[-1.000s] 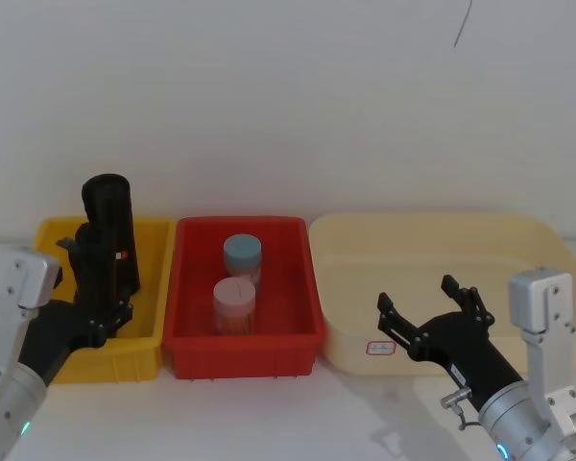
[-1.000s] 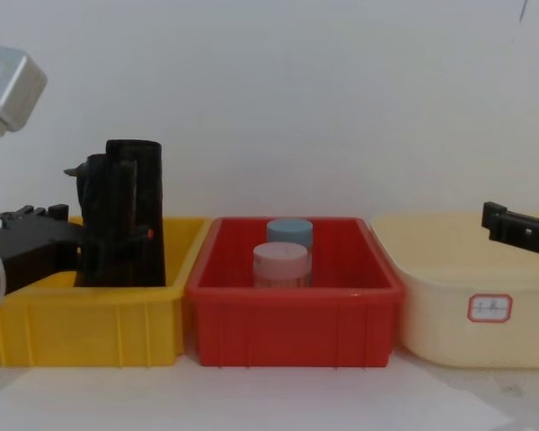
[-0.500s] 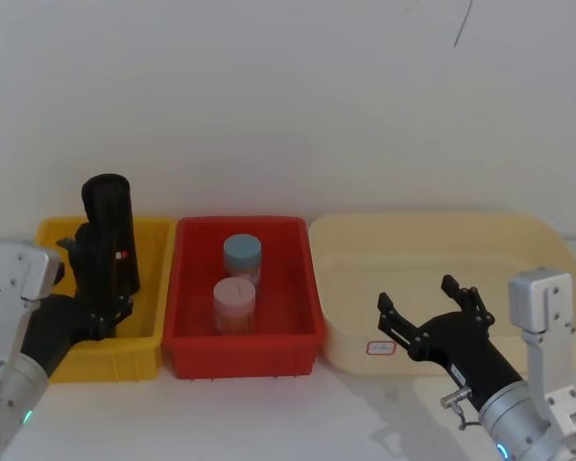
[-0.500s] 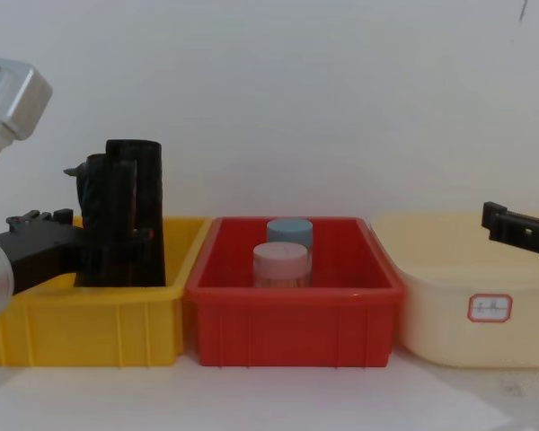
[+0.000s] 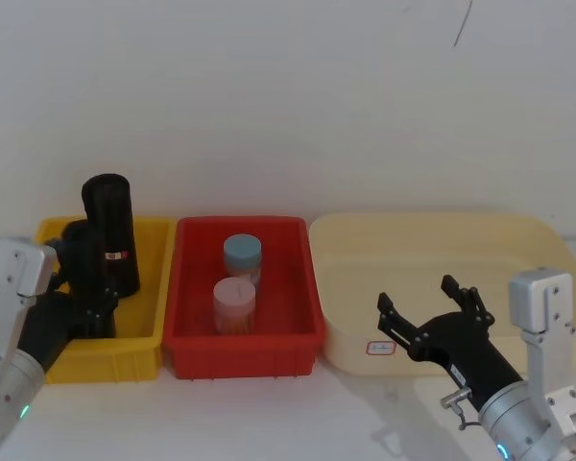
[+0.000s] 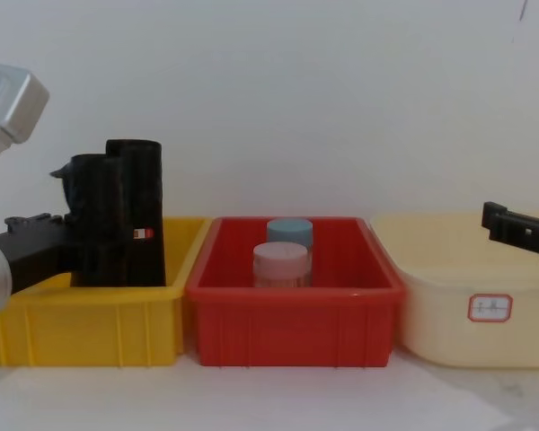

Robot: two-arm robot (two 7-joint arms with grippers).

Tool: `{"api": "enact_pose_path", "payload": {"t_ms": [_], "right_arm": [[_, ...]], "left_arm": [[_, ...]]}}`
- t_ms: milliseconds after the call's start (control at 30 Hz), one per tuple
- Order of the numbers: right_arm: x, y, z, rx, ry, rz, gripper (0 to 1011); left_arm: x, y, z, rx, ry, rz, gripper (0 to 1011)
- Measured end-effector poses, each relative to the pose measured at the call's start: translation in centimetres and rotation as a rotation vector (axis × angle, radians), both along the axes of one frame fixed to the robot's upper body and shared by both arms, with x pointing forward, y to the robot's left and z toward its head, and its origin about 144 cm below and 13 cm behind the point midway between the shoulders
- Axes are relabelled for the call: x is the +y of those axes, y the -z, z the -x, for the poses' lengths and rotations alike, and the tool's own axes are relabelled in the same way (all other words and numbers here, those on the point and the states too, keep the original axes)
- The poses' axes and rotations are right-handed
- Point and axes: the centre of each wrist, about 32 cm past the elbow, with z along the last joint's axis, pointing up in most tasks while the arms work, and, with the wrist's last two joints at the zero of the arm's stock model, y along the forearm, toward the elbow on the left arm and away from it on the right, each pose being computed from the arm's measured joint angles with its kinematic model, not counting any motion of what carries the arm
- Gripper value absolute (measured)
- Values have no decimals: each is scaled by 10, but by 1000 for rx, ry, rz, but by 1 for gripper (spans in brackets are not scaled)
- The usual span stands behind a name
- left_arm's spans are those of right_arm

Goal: Pick up the garbage bag with the one hand and transfer it to the other hand.

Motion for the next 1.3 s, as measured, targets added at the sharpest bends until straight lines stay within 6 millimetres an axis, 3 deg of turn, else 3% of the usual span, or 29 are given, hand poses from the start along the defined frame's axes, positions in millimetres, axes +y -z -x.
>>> {"api": "enact_pose_path", "payload": {"t_ms": [33,200,367,800,1300], "right_arm": [[0,0,0,0,0,0,1000],[0,0,0,0,0,0,1000],[0,0,0,0,0,0,1000],[0,0,0,0,0,0,1000],[0,0,0,0,0,0,1000]], "left_arm": [[0,0,0,0,0,0,647],[0,0,0,-2,3,-1,519],[-2,-3,1,-10,11,-3,464],[-8,-29,2,-73,64,-31,404],[-27,-62,-3,-145,229,-50,404]]}}
